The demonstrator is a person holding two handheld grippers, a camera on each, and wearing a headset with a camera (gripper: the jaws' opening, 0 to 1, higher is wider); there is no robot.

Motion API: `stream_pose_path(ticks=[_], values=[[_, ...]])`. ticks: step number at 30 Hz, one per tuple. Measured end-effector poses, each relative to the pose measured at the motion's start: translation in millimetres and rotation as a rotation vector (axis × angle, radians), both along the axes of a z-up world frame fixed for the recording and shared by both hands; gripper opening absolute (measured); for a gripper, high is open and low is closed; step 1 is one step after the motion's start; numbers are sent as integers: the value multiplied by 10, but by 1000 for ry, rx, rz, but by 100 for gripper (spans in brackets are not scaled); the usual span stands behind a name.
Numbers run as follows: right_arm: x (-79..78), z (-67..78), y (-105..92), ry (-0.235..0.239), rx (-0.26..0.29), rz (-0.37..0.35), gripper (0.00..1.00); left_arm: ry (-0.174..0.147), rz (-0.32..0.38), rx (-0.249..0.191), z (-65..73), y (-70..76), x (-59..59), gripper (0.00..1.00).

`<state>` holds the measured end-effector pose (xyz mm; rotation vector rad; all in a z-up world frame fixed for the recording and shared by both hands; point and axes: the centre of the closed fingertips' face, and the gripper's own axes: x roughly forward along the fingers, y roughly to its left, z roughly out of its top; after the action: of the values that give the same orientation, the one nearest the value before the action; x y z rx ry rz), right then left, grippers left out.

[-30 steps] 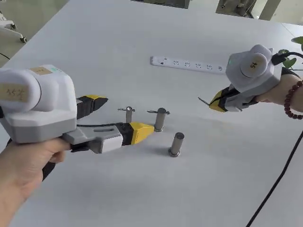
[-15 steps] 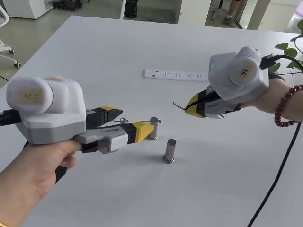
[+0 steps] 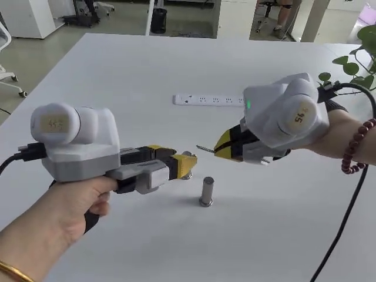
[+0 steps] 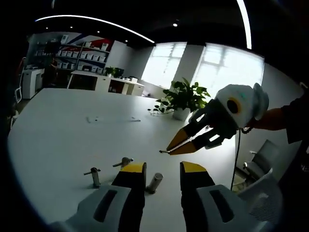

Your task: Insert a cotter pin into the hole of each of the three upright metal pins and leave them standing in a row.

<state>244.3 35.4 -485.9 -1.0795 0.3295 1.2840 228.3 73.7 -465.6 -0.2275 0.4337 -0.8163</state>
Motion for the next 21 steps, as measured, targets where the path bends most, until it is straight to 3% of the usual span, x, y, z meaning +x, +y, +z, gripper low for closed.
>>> stream_pose_path(ticks=[6, 10, 17, 21], values=[[-120, 59, 57, -40, -11, 54, 0, 23, -10, -8, -14, -52, -17, 19], [-194, 73, 88, -57, -21, 89, 0, 70, -14, -46, -13, -92, -47, 14], [-287, 60, 102, -73, -36, 122, 0, 111, -17, -56, -43, -108, -100, 9], [-301, 58, 108, -82, -39, 125, 0, 118, -16, -81, -33, -119, -125, 5]])
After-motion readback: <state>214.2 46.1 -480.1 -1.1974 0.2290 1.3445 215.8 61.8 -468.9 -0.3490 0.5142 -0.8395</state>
